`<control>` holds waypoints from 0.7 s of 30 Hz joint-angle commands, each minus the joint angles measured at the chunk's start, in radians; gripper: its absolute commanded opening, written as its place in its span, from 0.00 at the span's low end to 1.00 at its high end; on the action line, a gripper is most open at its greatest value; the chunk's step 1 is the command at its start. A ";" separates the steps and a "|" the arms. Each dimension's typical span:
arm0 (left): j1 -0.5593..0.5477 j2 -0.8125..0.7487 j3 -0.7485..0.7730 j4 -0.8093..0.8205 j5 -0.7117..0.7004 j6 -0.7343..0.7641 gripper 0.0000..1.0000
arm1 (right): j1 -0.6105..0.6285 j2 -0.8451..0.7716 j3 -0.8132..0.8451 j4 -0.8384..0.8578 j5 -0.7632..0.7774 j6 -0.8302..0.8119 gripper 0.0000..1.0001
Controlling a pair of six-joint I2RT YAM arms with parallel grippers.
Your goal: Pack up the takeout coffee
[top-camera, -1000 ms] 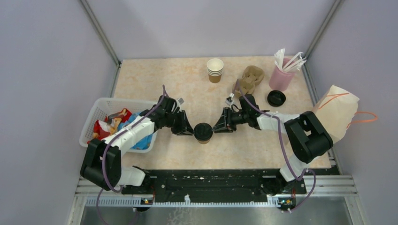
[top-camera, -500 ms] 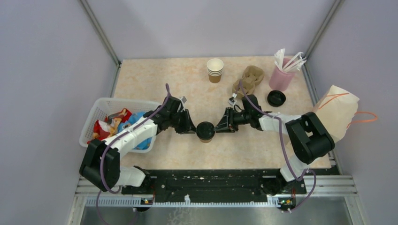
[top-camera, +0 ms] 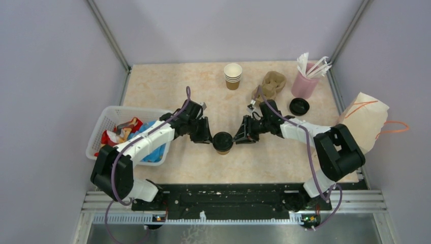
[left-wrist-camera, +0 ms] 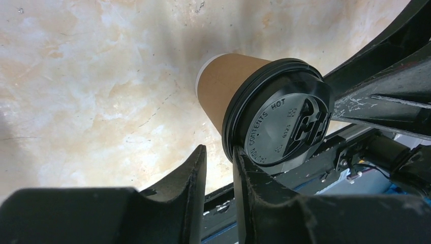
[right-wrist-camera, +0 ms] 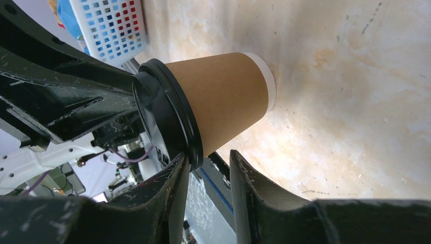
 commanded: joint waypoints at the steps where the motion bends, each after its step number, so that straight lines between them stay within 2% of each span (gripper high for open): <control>1: 0.009 0.022 0.045 -0.088 -0.032 0.053 0.32 | 0.015 -0.043 0.054 -0.097 0.082 -0.043 0.35; 5: 0.023 0.017 0.118 -0.124 -0.014 0.063 0.36 | 0.012 -0.074 0.086 -0.133 0.069 -0.045 0.36; 10: 0.039 -0.020 0.135 -0.130 0.045 0.048 0.46 | 0.002 -0.106 0.100 -0.165 0.054 -0.055 0.41; 12: 0.040 -0.039 0.116 -0.093 0.098 0.032 0.55 | -0.003 -0.106 0.105 -0.156 0.035 -0.070 0.49; 14: 0.039 -0.055 0.069 0.007 0.222 0.026 0.68 | -0.003 -0.082 0.108 -0.121 -0.016 -0.085 0.59; 16: 0.040 -0.051 0.034 0.056 0.266 -0.004 0.74 | 0.003 -0.051 0.114 -0.094 -0.056 -0.099 0.68; 18: 0.039 -0.043 0.011 0.077 0.263 -0.019 0.72 | 0.014 -0.012 0.134 -0.104 -0.065 -0.129 0.74; 21: 0.042 -0.023 -0.020 0.102 0.257 -0.021 0.65 | 0.022 0.035 0.140 -0.094 -0.080 -0.135 0.74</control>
